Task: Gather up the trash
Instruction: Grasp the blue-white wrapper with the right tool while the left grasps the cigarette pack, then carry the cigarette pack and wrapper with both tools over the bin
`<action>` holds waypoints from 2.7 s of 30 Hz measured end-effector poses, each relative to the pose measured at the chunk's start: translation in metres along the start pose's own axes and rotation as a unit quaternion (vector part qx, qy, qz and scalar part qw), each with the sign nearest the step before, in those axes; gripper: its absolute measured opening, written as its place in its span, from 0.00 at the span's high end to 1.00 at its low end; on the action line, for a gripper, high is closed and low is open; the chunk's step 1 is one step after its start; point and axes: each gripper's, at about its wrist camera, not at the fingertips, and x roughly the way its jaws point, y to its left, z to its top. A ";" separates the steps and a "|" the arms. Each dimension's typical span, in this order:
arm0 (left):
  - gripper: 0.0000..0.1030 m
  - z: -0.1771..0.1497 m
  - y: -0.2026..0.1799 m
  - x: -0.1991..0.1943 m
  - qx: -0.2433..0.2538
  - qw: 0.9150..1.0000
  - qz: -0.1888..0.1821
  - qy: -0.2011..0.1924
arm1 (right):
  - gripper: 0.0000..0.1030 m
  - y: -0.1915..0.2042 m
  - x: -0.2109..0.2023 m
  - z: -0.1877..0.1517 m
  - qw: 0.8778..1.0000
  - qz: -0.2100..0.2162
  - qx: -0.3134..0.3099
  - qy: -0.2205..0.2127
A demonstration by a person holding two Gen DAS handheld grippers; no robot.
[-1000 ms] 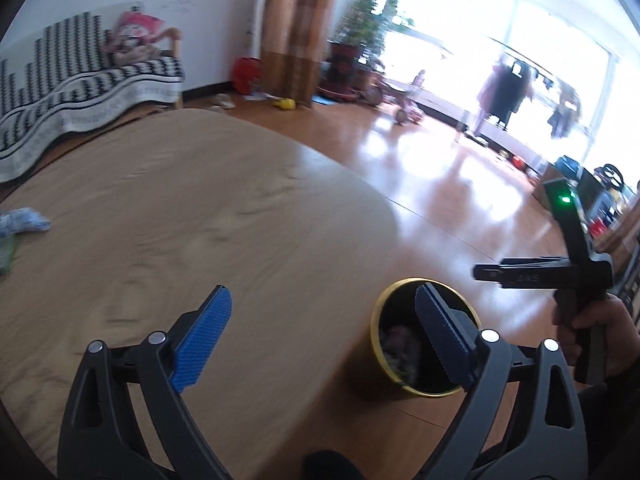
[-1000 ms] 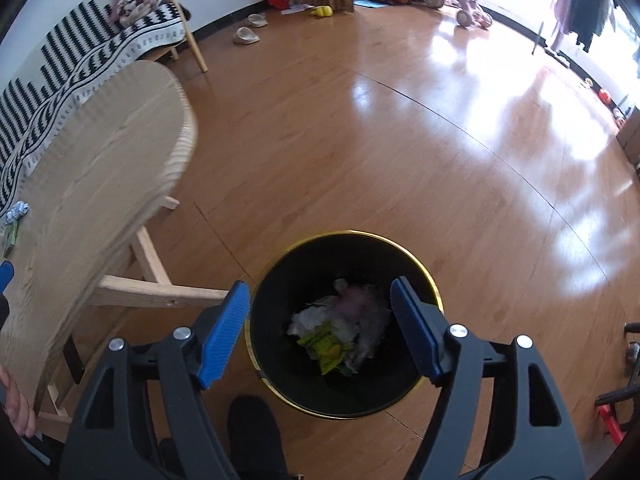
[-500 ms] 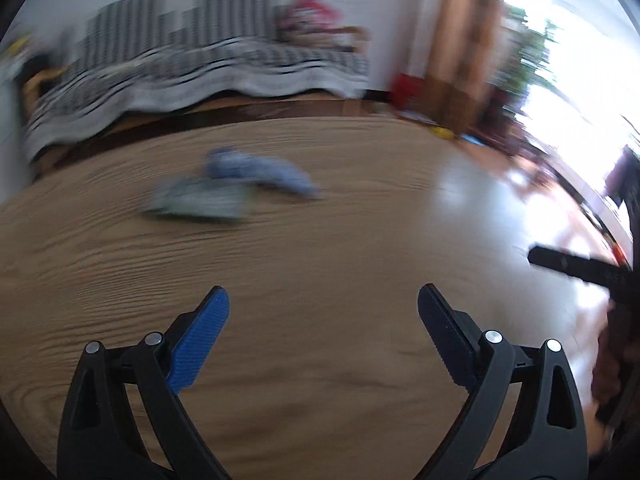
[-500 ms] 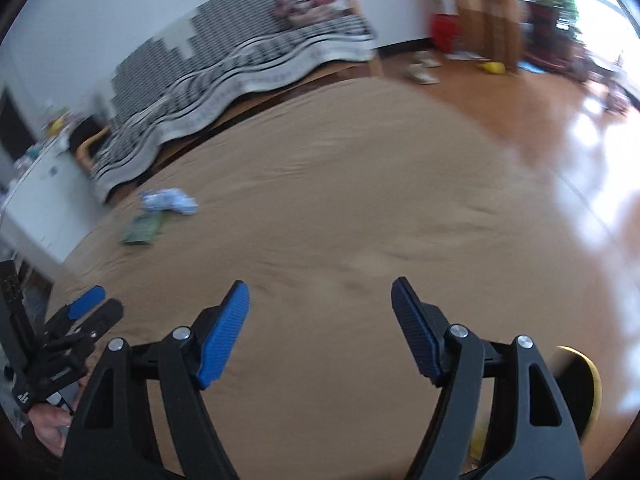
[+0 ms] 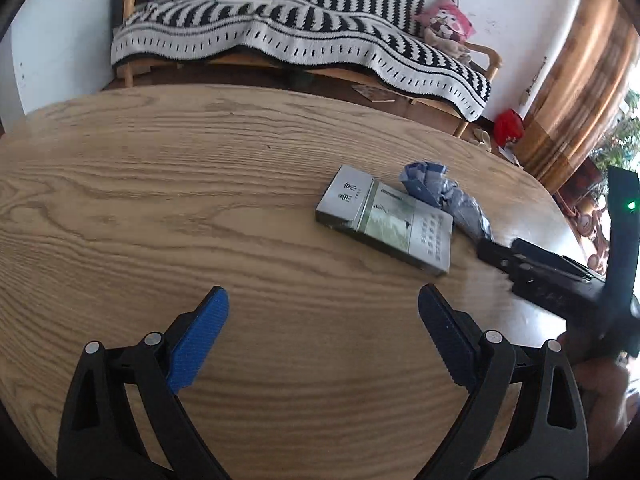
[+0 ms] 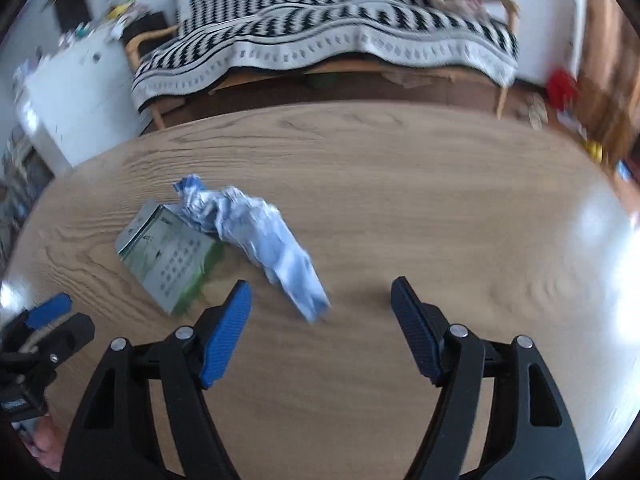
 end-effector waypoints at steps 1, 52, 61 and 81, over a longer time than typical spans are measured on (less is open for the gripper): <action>0.10 0.004 -0.003 0.003 -0.011 1.000 -0.001 0.002 | 0.34 0.004 0.003 0.003 1.000 0.004 -0.012 -0.001; 0.47 -0.036 -0.109 -0.015 0.038 0.998 0.018 0.037 | 0.78 -0.091 -0.262 -0.208 0.979 -0.025 0.183 -0.083; 0.47 -0.135 -0.218 -0.095 0.209 0.972 -0.107 0.014 | 0.78 -0.155 -0.318 -0.305 0.955 -0.109 0.261 -0.089; 0.47 -0.319 -0.396 -0.110 0.405 0.855 -0.312 0.085 | 0.78 -0.258 -0.377 -0.464 0.875 -0.211 0.434 -0.048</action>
